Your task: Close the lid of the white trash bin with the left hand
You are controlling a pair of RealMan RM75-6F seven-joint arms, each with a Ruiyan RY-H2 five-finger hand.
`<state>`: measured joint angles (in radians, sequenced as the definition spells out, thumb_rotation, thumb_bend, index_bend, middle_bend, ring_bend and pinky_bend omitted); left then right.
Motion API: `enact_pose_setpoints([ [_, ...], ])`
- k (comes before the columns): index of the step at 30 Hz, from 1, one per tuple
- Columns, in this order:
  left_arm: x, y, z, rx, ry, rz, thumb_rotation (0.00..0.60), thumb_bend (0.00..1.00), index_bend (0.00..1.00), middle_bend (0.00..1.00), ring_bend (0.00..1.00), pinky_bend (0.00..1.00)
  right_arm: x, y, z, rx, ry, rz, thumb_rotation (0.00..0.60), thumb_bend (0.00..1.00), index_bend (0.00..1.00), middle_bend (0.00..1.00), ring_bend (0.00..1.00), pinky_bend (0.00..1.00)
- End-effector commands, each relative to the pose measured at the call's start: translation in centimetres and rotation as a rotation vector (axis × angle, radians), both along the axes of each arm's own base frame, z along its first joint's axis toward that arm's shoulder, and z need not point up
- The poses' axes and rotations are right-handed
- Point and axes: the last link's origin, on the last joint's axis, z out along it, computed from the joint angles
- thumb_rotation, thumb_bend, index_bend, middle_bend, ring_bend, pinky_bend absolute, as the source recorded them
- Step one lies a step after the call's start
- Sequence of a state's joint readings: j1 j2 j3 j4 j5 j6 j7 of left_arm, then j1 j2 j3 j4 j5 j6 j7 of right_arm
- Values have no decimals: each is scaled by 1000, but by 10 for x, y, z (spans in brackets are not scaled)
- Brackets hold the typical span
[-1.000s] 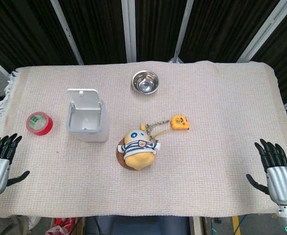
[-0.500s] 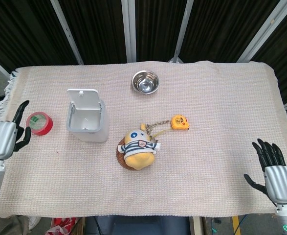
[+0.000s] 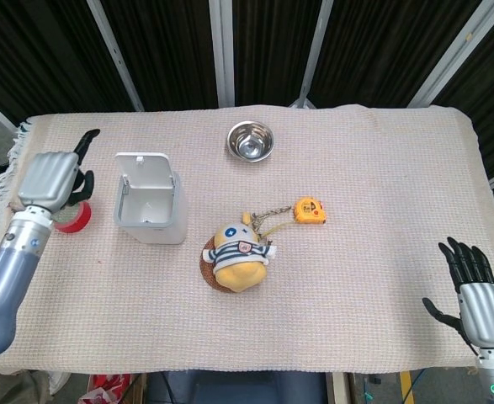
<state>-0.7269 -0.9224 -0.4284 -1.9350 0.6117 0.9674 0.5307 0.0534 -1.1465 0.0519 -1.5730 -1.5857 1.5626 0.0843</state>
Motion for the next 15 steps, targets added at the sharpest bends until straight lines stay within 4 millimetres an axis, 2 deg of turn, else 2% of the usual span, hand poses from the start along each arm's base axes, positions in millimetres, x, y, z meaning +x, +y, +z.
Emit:
enact_pose_setpoints([
  [1, 25, 24, -14, -48, 36, 12, 600, 652, 18, 1000, 966, 943, -1, 0, 1, -1, -5, -5, 600, 238, 0, 0, 0, 0],
  [7, 41, 37, -30, -75, 42, 43, 600, 654, 106, 1000, 966, 943, -2, 0, 3, -3, -15, -14, 600, 237, 0, 0, 0, 0],
  [11, 48, 39, -37, -99, 33, 61, 600, 657, 193, 1000, 969, 945, -3, 0, 4, -5, -17, -13, 600, 237, 0, 0, 0, 0],
  [15, 52, 38, -45, -125, 41, 70, 600, 659, 235, 1000, 970, 947, -3, 1, 4, -7, -17, -15, 600, 237, 0, 0, 0, 0],
])
